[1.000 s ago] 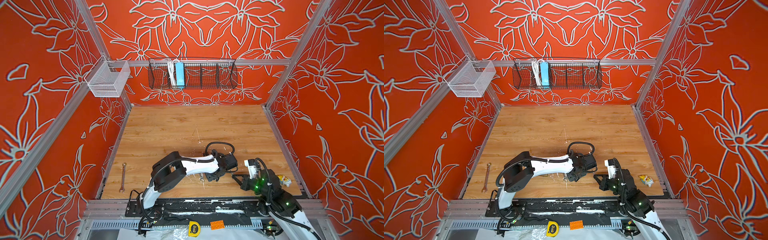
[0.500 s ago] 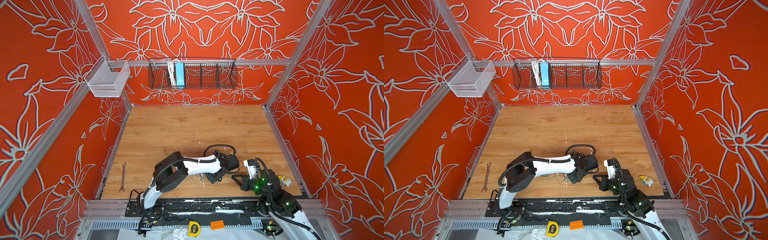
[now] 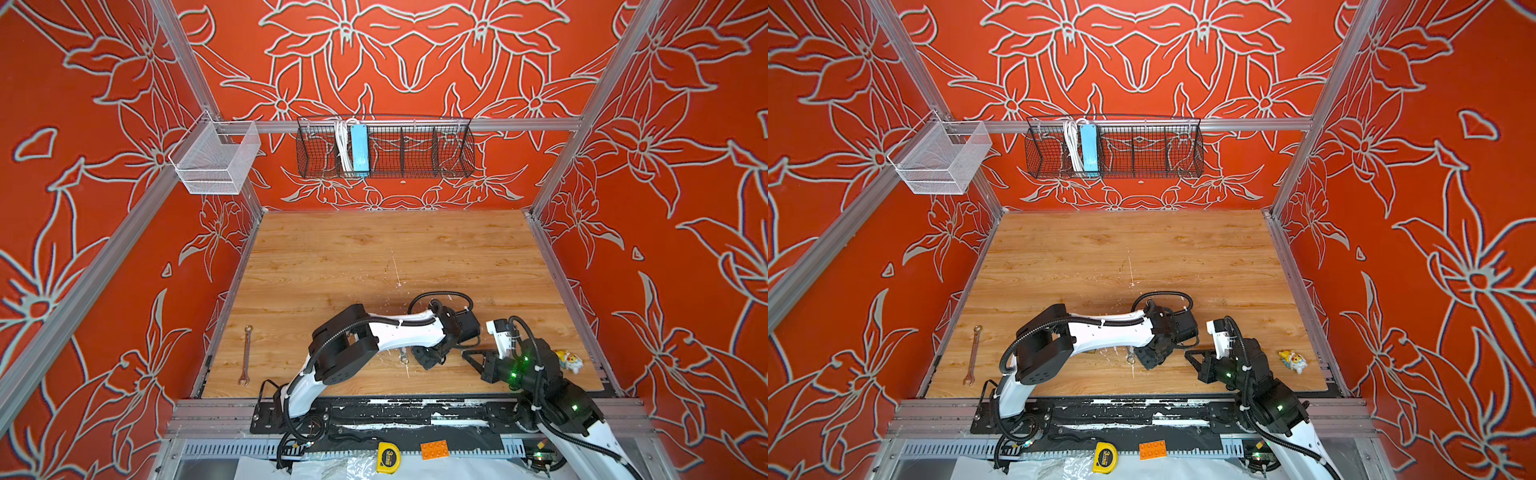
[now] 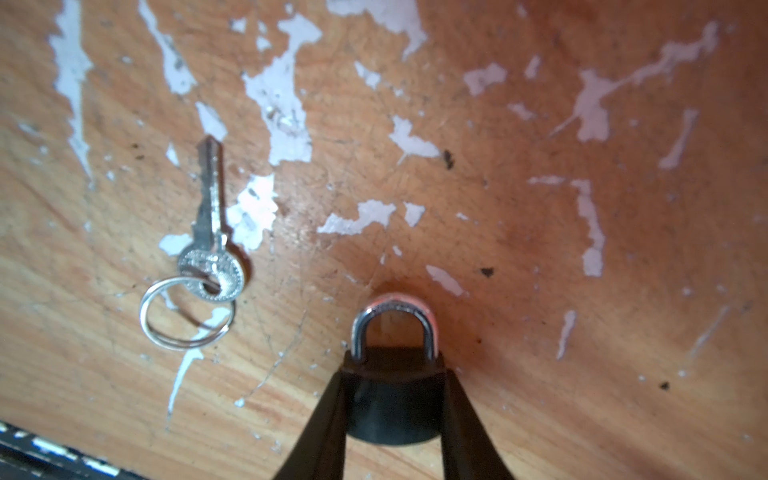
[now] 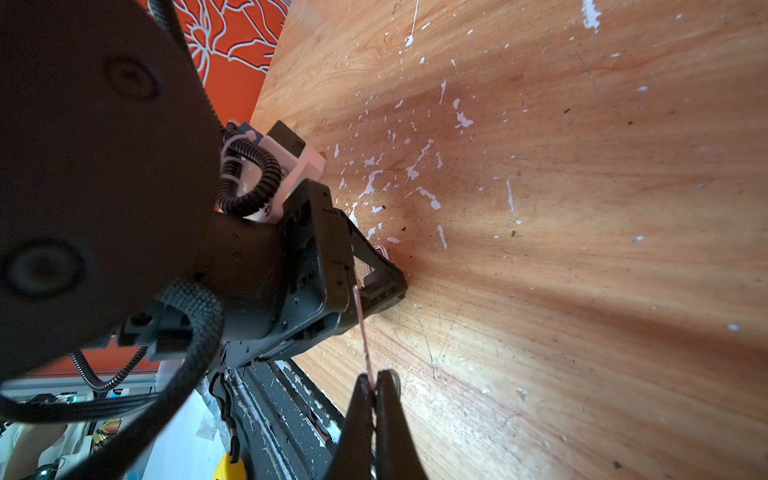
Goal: Unlock with the key
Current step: 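Close the left gripper on the black padlock body, then lift the black padlock with the left gripper while the right gripper raises the key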
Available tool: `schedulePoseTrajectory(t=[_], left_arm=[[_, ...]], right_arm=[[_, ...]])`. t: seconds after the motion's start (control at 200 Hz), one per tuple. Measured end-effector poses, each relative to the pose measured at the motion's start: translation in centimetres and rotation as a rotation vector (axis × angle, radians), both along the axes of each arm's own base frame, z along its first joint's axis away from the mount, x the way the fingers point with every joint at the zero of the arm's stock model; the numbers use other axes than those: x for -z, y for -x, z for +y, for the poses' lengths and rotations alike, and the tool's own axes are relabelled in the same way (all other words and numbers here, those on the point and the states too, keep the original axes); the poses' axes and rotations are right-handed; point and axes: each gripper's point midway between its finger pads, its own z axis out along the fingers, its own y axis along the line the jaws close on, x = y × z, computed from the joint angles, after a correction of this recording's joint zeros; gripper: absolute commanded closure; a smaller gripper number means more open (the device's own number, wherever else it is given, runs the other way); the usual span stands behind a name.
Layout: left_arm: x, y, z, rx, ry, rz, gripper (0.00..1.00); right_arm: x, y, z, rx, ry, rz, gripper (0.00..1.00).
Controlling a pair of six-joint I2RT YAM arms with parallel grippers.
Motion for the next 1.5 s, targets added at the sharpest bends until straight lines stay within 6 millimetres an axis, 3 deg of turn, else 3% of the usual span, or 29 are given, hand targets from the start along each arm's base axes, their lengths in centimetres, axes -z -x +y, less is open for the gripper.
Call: schedulePoseTrajectory(t=[0.12, 0.305, 0.405, 0.626, 0.696, 0.776, 0.901, 1.046, 1.146, 1.236, 1.316, 1.401, 1.496], left_arm=[[-0.1, -0.1, 0.1, 0.019, -0.004, -0.006, 1.0], [-0.8, -1.8, 1.6, 0.131, -0.062, -0.068, 1.0], [-3.2, -3.9, 3.8, 0.217, -0.082, -0.167, 1.0], [-12.0, -11.1, 8.9, 0.315, 0.117, -0.524, 1.0], [-12.9, -13.3, 11.2, 0.318, 0.19, -0.638, 1.0], [-12.6, -14.7, 13.2, 0.336, 0.253, -0.712, 1.0], [-12.9, -16.5, 13.8, 0.399, 0.316, -0.807, 1.0], [-15.4, -17.1, 12.3, 0.47, 0.41, -0.962, 1.0], [-16.1, -17.0, 12.5, 0.439, 0.444, -1.026, 1.0], [-15.4, -16.8, 13.6, 0.375, 0.442, -1.059, 1.0], [-13.7, -16.3, 14.7, 0.323, 0.429, -1.059, 1.0], [-11.9, -15.7, 15.7, 0.298, 0.398, -1.056, 1.0], [-11.8, -14.9, 15.5, 0.351, 0.35, -1.123, 1.0]], right_arm=[[0.0, 0.0, 0.0, 0.0, 0.0, 0.0, 1.0], [0.0, -0.1, 0.0, 0.004, 0.0, -0.001, 1.0], [-0.1, -0.3, -0.1, 0.013, -0.001, -0.008, 1.0], [0.5, -1.5, -0.8, 0.079, 0.048, 0.003, 1.0], [0.8, -2.2, -0.9, 0.095, 0.082, 0.036, 1.0], [0.3, -3.3, -0.6, 0.098, 0.125, 0.077, 1.0], [-3.4, -7.0, 1.4, 0.068, 0.158, 0.073, 1.0], [-8.3, -12.5, 4.2, 0.053, 0.14, -0.043, 1.0], [-10.0, -15.5, 5.6, 0.059, 0.153, -0.125, 1.0], [-9.6, -17.6, 6.5, 0.067, 0.194, -0.187, 1.0], [-8.6, -18.4, 7.3, 0.057, 0.237, -0.226, 1.0], [-7.9, -18.3, 8.4, 0.03, 0.26, -0.272, 1.0], [-7.5, -17.4, 10.1, -0.018, 0.276, -0.337, 1.0]])
